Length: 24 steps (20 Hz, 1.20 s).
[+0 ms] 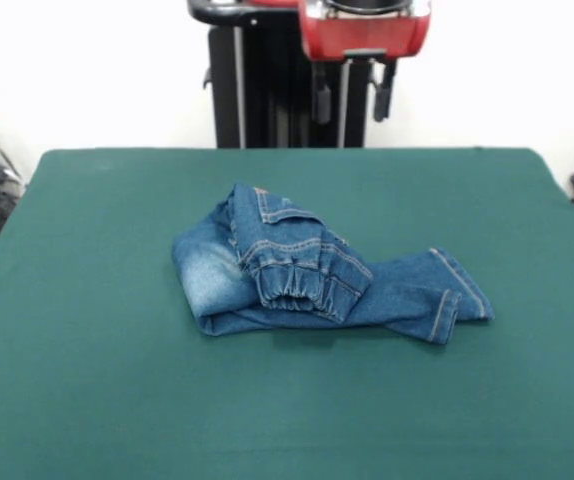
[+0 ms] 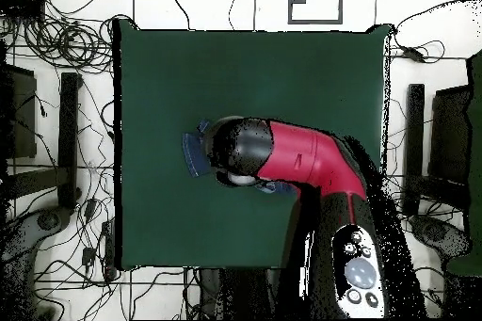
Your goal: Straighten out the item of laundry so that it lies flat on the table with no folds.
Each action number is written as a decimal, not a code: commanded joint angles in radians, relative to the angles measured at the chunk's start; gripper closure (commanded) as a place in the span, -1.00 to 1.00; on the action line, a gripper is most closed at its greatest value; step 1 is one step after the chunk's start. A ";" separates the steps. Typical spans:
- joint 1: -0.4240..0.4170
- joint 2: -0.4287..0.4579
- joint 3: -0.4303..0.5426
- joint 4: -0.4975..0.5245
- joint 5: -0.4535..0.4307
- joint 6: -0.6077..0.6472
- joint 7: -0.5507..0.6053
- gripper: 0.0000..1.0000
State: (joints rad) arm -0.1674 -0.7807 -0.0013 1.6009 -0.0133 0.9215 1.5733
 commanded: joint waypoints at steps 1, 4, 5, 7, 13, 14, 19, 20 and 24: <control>-0.026 0.058 0.125 -0.072 -0.021 0.107 -0.042 -1.00; -0.033 0.069 0.130 -0.090 -0.028 0.109 -0.051 -1.00; -0.035 0.079 0.131 -0.106 -0.034 0.112 -0.056 -1.00; -0.045 0.104 0.142 -0.123 -0.037 0.107 -0.069 -1.00; -0.061 0.149 0.165 -0.161 -0.042 0.093 -0.078 -1.00; -0.064 0.151 0.169 -0.160 -0.041 0.091 -0.078 -1.00; -0.076 0.164 0.181 -0.180 -0.046 0.109 -0.094 -1.00; -0.077 0.165 0.182 -0.178 -0.048 0.100 -0.097 -1.00; -0.094 0.181 0.201 -0.191 -0.053 0.102 -0.114 -1.00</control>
State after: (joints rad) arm -0.2448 -0.6469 0.0710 1.4225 -0.0324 0.9330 1.5733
